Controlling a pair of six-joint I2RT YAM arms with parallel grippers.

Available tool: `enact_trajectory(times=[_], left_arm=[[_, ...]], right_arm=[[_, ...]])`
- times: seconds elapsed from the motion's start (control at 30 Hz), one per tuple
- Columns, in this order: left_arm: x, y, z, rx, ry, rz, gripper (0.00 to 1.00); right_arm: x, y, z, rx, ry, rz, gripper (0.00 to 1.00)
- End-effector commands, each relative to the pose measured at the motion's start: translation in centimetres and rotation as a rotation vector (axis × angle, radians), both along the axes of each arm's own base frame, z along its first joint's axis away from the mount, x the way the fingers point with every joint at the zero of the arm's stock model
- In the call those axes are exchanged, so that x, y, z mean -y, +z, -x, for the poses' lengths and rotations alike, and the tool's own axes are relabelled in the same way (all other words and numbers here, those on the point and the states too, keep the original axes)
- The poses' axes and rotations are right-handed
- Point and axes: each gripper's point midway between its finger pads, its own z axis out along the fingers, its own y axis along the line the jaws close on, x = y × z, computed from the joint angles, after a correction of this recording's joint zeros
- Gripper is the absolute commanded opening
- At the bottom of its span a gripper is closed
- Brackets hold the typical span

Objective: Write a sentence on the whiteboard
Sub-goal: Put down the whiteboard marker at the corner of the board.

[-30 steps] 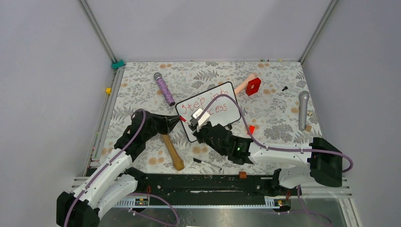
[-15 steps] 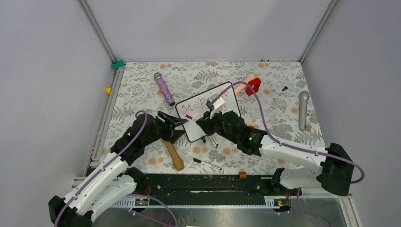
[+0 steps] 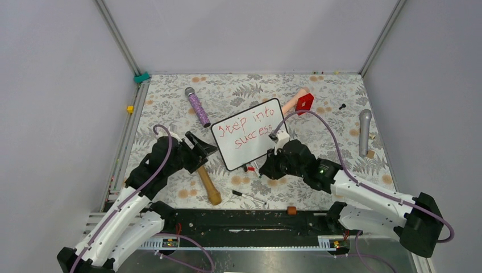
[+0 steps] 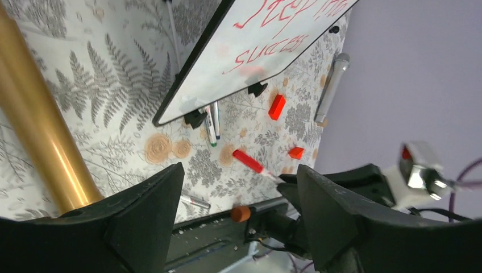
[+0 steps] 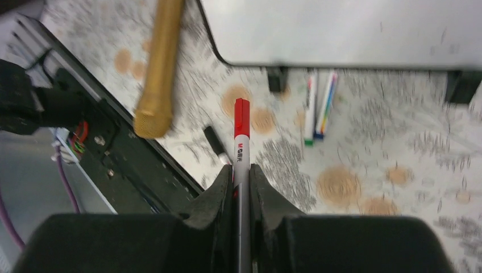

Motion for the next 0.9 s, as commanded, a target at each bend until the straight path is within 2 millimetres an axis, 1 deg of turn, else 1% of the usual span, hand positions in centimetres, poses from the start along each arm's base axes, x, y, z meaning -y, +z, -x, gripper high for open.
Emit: enact_trajectory(times=[0.0, 0.1, 0.13, 0.2, 0.3, 0.37, 0.4, 0.43, 0.47, 0.5, 0.53, 0.67, 0.8, 0.87], left_arm=[[-2.3, 2.6, -1.0, 0.235, -0.014, -0.168, 0.75], [-3.7, 2.4, -1.3, 0.285, 0.023, -0.231, 0.79], [-3.9, 2.3, -1.3, 0.295, 0.030, -0.242, 0.82], [-4.1, 2.3, -1.3, 0.330, 0.035, -0.245, 0.97], [-4.0, 3.0, -1.5, 0.386, 0.034, -0.234, 0.99], [-3.9, 3.0, -1.8, 0.413, 0.030, -0.235, 0.99], [-3.9, 2.9, -1.9, 0.422, 0.030, -0.240, 0.99], [-3.9, 2.7, -2.1, 0.434, 0.028, -0.249, 0.99], [-4.1, 2.5, -2.3, 0.440, 0.034, -0.262, 0.99], [-4.3, 2.3, -2.5, 0.448, 0.040, -0.282, 0.99], [-4.6, 2.0, -2.7, 0.457, 0.047, -0.307, 0.99], [-6.4, 1.4, -3.5, 0.482, 0.089, -0.424, 0.99], [-7.4, 3.0, -4.0, 0.565, 0.093, -0.519, 0.99], [-8.0, 3.7, -4.3, 0.590, 0.124, -0.542, 0.99]], right_arm=[[1.7, -3.7, 1.9, -0.176, -0.031, 0.029, 0.00], [3.2, -5.1, 1.3, -0.208, -0.093, 0.050, 0.00], [3.8, -5.5, 1.1, -0.208, -0.117, 0.058, 0.00], [4.8, -5.8, 0.4, -0.198, -0.170, 0.062, 0.00], [6.2, -6.3, -0.6, -0.180, -0.235, 0.076, 0.00], [6.8, -6.5, -1.4, -0.179, -0.277, 0.082, 0.00], [7.0, -6.5, -1.8, -0.179, -0.291, 0.083, 0.03], [6.9, -6.5, -2.1, -0.178, -0.299, 0.082, 0.09], [6.9, -6.4, -2.3, -0.176, -0.306, 0.078, 0.20], [6.9, -6.4, -2.6, -0.171, -0.315, 0.075, 0.28], [6.8, -6.3, -2.8, -0.169, -0.323, 0.069, 0.33], [7.3, -5.9, -3.9, -0.140, -0.368, 0.074, 0.38], [8.1, -5.3, -4.5, -0.120, -0.382, 0.104, 0.65], [9.0, -4.7, -4.9, -0.094, -0.409, 0.131, 0.71]])
